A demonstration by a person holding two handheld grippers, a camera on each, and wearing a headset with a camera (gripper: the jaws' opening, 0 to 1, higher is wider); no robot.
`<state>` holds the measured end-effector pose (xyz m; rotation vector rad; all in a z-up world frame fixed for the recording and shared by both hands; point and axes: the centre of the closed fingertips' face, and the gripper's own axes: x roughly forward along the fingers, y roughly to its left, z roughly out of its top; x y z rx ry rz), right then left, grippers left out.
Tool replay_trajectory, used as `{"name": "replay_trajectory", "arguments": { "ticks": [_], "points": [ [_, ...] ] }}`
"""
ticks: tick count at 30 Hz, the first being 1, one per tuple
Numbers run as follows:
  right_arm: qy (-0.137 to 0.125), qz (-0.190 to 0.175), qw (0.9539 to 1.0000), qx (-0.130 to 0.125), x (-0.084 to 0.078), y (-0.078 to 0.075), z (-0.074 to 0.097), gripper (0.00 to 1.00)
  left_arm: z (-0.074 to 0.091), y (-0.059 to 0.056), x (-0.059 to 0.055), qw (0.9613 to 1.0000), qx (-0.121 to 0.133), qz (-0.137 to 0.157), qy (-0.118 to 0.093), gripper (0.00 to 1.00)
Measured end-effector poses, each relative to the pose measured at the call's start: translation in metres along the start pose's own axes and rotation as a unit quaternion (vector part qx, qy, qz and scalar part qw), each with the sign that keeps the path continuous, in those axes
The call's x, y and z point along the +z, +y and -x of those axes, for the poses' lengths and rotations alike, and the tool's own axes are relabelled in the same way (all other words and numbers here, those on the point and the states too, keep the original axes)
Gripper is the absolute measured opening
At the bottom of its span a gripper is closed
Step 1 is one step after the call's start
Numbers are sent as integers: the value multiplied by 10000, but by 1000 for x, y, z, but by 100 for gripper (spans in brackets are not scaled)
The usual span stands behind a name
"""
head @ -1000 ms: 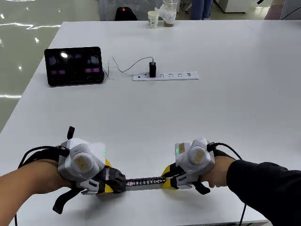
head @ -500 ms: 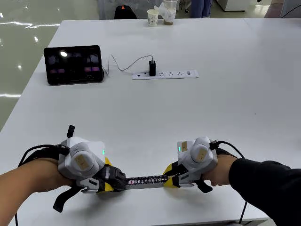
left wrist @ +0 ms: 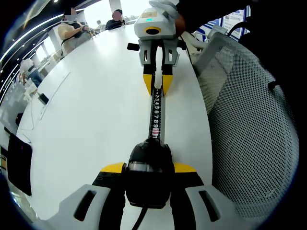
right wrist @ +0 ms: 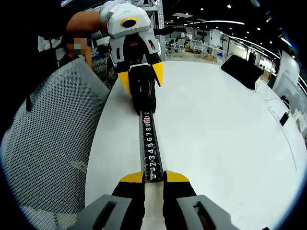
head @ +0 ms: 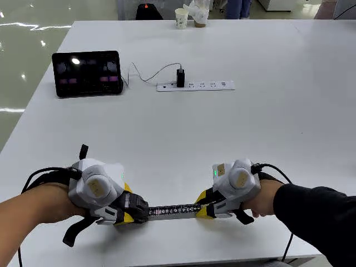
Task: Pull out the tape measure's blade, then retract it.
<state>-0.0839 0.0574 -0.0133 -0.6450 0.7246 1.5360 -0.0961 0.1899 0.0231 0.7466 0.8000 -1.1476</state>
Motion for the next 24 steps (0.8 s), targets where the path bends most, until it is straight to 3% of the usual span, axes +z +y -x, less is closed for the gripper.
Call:
{"name": "replay_trajectory", "arguments": {
  "ticks": [24],
  "points": [
    [28,-26,10000,-26,-9,-1,8,10,-1,0,0,10000,-4,1,-3,30]
  ]
}}
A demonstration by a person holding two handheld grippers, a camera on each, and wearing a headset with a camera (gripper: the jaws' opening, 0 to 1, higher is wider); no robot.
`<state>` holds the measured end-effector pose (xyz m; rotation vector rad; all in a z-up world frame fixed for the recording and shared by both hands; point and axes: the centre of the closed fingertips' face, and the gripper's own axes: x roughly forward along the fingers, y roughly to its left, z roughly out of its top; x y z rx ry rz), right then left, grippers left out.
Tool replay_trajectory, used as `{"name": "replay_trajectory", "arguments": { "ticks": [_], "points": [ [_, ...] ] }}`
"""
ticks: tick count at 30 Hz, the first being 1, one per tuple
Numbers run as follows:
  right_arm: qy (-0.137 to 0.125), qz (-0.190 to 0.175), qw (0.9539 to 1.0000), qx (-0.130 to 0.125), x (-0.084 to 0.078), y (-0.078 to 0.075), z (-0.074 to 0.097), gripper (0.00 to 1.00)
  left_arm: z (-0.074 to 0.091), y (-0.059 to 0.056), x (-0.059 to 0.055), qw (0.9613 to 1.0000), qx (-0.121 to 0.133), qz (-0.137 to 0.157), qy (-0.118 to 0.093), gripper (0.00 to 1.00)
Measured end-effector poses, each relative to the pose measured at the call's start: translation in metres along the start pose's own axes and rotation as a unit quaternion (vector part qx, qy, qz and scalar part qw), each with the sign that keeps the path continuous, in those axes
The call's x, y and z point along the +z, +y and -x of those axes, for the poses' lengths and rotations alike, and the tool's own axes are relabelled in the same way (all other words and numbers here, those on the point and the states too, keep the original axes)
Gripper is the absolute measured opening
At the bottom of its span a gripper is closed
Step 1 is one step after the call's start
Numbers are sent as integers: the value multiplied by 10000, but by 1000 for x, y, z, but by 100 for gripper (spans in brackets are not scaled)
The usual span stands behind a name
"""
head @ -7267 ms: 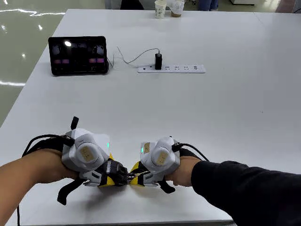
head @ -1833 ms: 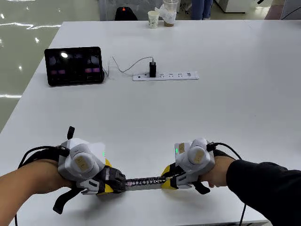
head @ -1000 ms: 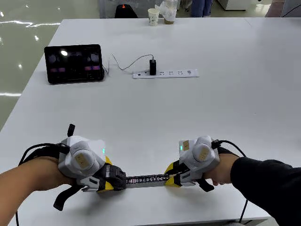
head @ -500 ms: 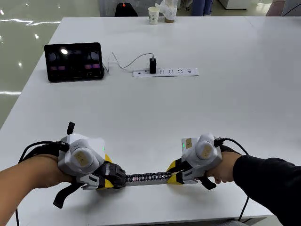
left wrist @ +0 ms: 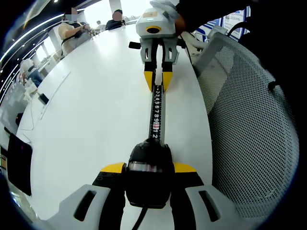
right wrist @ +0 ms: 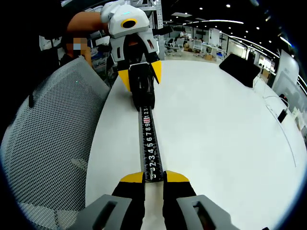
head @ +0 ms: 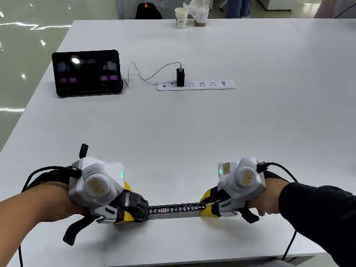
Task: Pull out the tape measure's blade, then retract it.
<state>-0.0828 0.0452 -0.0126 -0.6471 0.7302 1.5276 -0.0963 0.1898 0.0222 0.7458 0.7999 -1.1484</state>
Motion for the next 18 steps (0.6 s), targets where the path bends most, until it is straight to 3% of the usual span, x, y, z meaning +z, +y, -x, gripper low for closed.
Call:
{"name": "replay_trajectory", "arguments": {
  "ticks": [18],
  "points": [
    [56,-13,10000,-17,-7,-2,5,10,-1,1,0,10000,-8,-8,0,30]
  ]
}}
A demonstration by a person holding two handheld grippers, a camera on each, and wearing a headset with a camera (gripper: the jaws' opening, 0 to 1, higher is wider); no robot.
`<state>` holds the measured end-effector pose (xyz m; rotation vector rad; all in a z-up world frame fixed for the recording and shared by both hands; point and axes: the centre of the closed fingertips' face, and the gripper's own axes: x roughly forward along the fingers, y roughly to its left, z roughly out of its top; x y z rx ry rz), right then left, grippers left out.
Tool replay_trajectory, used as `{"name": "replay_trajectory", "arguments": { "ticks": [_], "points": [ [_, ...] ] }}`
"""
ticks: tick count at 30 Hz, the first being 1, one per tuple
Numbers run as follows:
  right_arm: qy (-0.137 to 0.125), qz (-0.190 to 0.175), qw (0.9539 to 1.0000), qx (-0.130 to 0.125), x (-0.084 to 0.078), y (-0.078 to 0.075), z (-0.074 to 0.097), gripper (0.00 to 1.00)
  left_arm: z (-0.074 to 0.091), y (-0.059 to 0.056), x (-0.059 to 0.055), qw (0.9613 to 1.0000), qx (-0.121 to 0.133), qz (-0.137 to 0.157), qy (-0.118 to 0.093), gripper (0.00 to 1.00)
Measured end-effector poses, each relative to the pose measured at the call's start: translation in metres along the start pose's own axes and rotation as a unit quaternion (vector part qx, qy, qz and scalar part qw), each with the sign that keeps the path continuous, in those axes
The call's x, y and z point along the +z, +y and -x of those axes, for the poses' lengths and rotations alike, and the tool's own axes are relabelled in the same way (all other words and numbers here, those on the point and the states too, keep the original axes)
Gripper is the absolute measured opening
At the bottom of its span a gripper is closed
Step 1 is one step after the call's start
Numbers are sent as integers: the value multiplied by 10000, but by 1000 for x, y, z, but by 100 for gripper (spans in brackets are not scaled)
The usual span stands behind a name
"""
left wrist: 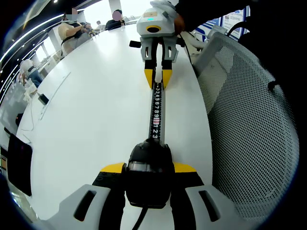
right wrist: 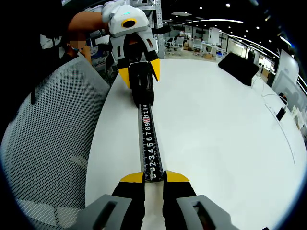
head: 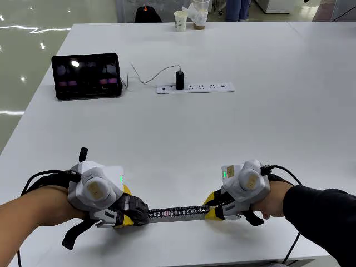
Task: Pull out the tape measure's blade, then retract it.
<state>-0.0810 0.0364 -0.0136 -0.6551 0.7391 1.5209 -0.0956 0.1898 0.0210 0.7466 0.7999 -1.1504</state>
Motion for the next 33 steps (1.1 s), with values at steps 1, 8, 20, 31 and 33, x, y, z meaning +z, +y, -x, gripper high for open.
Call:
{"name": "replay_trajectory", "arguments": {
  "ticks": [1,8,20,31,33],
  "points": [
    [2,-5,10000,1,0,0,0,10,0,0,0,10000,0,3,0,30],
    [6,-25,10000,-12,-3,-1,2,10,0,0,1,10000,15,30,-34,30],
    [17,-64,10000,-23,-7,0,9,10,0,1,1,10000,18,10,-2,30],
    [44,-66,10000,-43,-13,-2,11,10,-2,0,4,10000,-19,-1,18,30],
    [57,-61,10000,-45,-14,-2,11,10,-2,0,4,10000,-26,-7,25,30]
  ]
}}
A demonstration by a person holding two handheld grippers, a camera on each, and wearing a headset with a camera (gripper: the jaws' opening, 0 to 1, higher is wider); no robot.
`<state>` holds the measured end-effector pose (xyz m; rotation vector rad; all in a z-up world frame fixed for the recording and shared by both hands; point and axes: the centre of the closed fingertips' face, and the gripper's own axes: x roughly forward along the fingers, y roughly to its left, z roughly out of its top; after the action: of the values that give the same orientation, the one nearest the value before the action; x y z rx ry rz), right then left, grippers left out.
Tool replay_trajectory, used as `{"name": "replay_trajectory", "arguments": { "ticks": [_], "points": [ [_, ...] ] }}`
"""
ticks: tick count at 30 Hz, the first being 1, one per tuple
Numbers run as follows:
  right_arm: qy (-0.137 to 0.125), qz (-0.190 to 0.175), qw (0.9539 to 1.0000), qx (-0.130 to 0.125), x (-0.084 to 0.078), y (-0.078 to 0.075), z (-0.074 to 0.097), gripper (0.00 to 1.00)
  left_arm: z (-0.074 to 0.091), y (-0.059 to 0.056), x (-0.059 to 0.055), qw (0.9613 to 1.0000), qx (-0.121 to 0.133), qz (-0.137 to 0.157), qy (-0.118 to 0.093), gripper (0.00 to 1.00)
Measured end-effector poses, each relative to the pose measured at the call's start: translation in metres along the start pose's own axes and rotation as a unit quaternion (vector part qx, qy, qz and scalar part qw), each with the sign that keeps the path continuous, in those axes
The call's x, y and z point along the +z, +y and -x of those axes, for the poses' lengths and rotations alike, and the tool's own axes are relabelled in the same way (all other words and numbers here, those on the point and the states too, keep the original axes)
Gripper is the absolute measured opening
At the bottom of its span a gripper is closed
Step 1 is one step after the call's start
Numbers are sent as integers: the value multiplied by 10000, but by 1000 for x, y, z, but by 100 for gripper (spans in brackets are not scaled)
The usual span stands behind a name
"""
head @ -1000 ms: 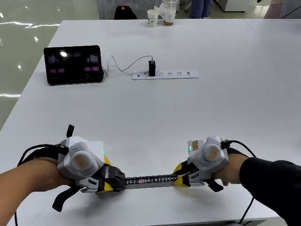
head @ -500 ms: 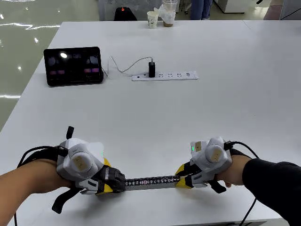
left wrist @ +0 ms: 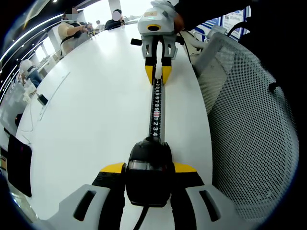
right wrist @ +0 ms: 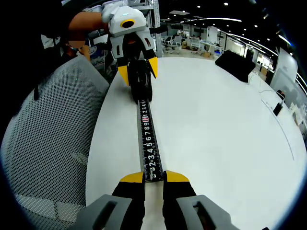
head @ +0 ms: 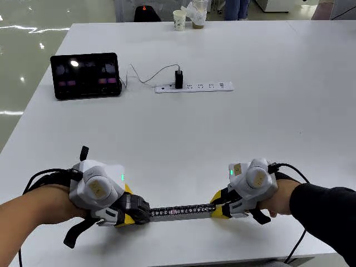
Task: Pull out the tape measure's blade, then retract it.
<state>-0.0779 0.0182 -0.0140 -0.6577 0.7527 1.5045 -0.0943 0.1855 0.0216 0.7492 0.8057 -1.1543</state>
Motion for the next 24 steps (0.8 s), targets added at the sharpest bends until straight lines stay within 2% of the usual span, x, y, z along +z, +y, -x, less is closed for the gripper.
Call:
{"name": "replay_trajectory", "arguments": {
  "ticks": [24],
  "points": [
    [70,-168,9998,-84,-20,-4,19,10,1,-1,0,10000,-10,-53,47,29]
  ]
}}
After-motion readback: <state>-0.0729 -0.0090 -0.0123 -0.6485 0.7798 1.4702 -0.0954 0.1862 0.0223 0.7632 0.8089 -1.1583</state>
